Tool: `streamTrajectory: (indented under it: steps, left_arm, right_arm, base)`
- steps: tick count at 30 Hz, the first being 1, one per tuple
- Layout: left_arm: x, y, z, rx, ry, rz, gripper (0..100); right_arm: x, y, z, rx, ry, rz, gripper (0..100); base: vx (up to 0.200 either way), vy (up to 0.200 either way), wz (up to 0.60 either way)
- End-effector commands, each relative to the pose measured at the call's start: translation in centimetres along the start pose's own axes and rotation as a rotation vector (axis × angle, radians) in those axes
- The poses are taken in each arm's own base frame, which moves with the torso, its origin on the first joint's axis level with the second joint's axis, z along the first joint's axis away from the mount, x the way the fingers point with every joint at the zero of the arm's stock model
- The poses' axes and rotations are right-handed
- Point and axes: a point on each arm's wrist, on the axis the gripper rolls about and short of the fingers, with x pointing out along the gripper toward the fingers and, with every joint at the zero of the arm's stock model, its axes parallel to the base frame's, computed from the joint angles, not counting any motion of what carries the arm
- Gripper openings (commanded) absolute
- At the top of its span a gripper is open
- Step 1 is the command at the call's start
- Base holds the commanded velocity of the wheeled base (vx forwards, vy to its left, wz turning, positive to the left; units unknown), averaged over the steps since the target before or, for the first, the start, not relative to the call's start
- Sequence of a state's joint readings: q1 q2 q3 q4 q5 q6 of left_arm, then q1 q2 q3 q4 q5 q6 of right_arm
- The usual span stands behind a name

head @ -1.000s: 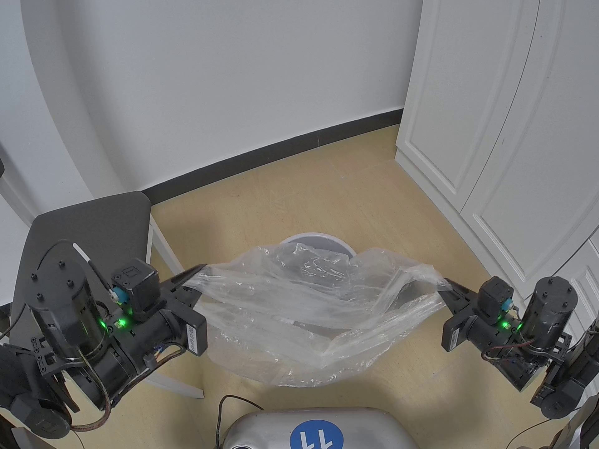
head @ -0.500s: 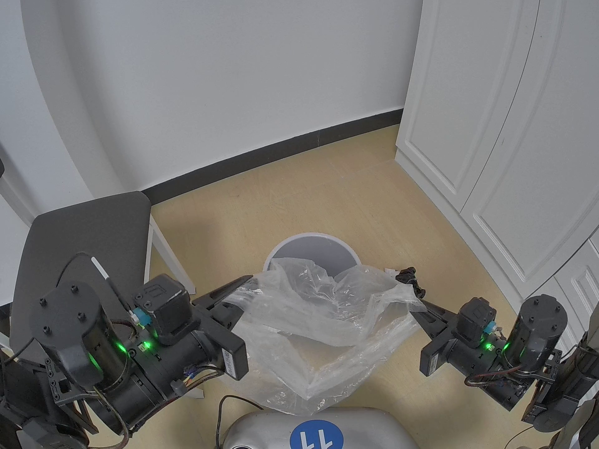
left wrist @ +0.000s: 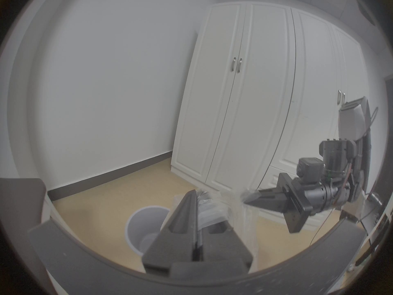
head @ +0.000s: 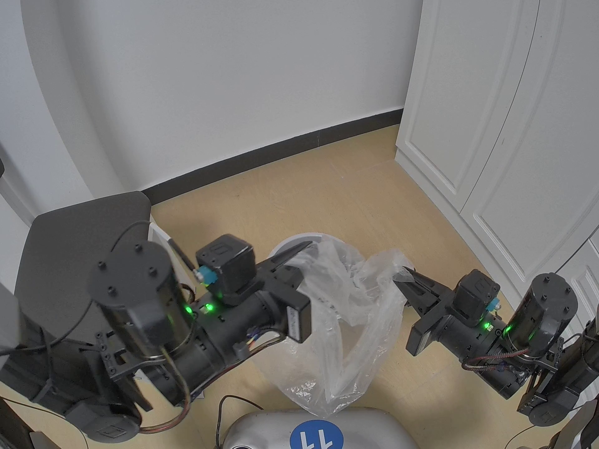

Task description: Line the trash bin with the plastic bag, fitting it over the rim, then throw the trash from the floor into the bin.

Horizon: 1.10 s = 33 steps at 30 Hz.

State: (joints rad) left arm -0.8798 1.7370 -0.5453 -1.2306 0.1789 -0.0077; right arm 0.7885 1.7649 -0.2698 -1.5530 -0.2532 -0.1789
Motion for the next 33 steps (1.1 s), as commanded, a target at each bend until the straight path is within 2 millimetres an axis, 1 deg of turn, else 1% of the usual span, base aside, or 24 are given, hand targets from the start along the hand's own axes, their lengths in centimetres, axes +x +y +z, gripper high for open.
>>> streamTrajectory:
  steps: [1, 4, 8, 9, 11, 13, 15, 18, 19, 20, 21, 22, 23, 24, 26, 31, 33]
  left_arm:
    - [3.0, -0.4, -1.4, -0.027, 0.02, -0.007, 0]
    - [3.7, -0.5, -1.5, -0.057, 0.015, -0.015, 0]
    - [5.3, 0.3, -1.8, -0.077, -0.018, -0.035, 0]
    - [5.5, 0.4, -1.9, -0.077, -0.019, -0.035, 0]
    - [6.7, 1.3, -2.1, -0.077, -0.057, -0.009, 0]
    - [7.0, 1.6, -2.3, -0.075, -0.062, -0.002, 0]
    - [8.3, 2.6, -2.8, -0.073, -0.07, 0.029, 0]
    - [9.2, 3.3, -3.2, -0.072, -0.073, 0.049, 0]
    - [9.5, 3.9, -3.2, -0.073, -0.078, 0.064, 0]
    - [9.7, 4.2, -3.2, -0.072, -0.083, 0.073, 0]
    - [9.7, 4.2, -3.2, -0.072, -0.083, 0.073, 0]
    - [10.0, 4.7, -3.0, -0.072, -0.095, 0.084, 0]
    - [10.0, 4.8, -3.0, -0.071, -0.096, 0.087, 0]
    - [10.1, 5.2, -2.8, -0.071, -0.103, 0.099, 0]
    - [10.1, 5.7, -2.9, -0.07, -0.104, 0.111, 0]
    - [10.3, 6.7, -2.5, -0.068, -0.12, 0.136, 0]
    - [10.3, 6.8, -2.6, -0.066, -0.119, 0.138, 0]
  right_arm:
    - [0.8, -0.6, 0.2, 0.026, -0.029, -0.003, 0]
    - [2.0, -0.8, -0.2, 0.087, -0.026, -0.02, 0]
    - [3.8, -1.5, -0.5, 0.156, -0.039, -0.059, 0]
    - [3.9, -1.6, -0.5, 0.16, -0.042, -0.064, 0]
    - [4.6, -2.4, -0.3, 0.188, -0.062, -0.091, 0]
    - [4.8, -2.6, -0.3, 0.196, -0.067, -0.102, 0]
    - [5.7, -3.3, -0.6, 0.217, -0.074, -0.129, 0]
    - [6.5, -3.6, -0.8, 0.238, -0.08, -0.14, 0]
    - [7.1, -3.5, -1.1, 0.253, -0.079, -0.14, 0]
    - [7.5, -3.5, -1.3, 0.263, -0.08, -0.142, 0]
    - [7.5, -3.5, -1.3, 0.263, -0.08, -0.142, 0]
    - [8.2, -3.3, -1.7, 0.273, -0.079, -0.143, 0]
    - [8.3, -3.3, -1.8, 0.275, -0.079, -0.143, 0]
    - [9.0, -3.3, -1.9, 0.286, -0.087, -0.147, 0]
    - [9.7, -3.2, -1.9, 0.304, -0.101, -0.15, 0]
    - [10.7, -3.0, -2.4, 0.35, -0.109, -0.146, 0]
    - [10.8, -3.0, -2.5, 0.353, -0.109, -0.148, 0]
  base:
    - [0.0, 0.0, 0.0]
    - [0.0, 0.0, 0.0]
    - [0.0, 0.0, 0.0]
    - [0.0, 0.0, 0.0]
    - [0.0, 0.0, 0.0]
    - [0.0, 0.0, 0.0]
    - [0.0, 0.0, 0.0]
    - [0.0, 0.0, 0.0]
    - [0.0, 0.0, 0.0]
    - [0.0, 0.0, 0.0]
    - [0.0, 0.0, 0.0]
    - [0.0, 0.0, 0.0]
    - [0.0, 0.0, 0.0]
    - [0.0, 0.0, 0.0]
    - [0.0, 0.0, 0.0]
    - [0.0, 0.0, 0.0]
    - [0.0, 0.0, 0.0]
